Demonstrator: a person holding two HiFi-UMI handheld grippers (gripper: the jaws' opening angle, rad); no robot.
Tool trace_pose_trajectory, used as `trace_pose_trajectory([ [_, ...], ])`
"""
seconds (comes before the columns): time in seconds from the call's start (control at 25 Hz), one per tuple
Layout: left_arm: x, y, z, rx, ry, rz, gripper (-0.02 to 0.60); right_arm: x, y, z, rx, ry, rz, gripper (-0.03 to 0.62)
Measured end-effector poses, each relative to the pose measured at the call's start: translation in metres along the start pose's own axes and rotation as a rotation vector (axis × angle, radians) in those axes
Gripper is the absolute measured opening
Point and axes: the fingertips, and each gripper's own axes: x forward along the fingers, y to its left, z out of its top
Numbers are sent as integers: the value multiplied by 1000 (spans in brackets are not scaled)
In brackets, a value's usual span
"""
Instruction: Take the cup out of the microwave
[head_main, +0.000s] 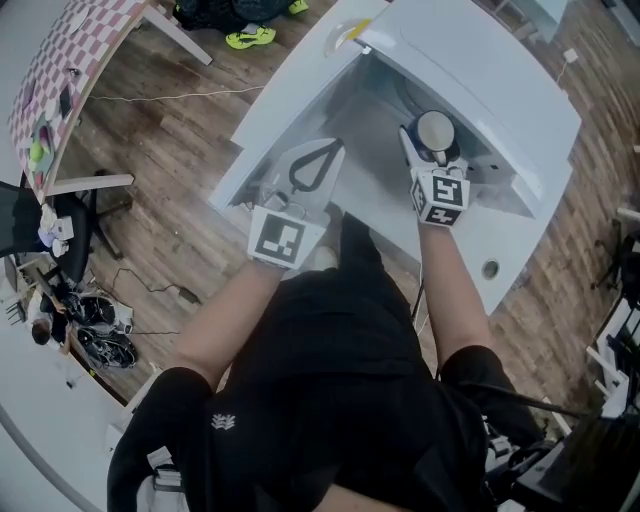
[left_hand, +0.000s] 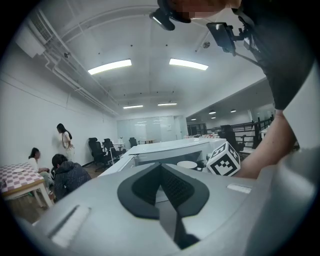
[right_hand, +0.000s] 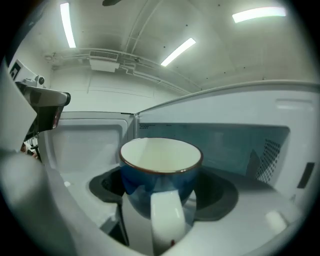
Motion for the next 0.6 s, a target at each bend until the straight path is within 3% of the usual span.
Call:
trace_pose_trajectory([
  [0.12,-14,5,6,-53,-15,27,3,-15,7,4,1,6,-4,399],
  [0.6,-36,-2,33,7,-31,31,3,-83,10,33,-18,1,-8,399],
])
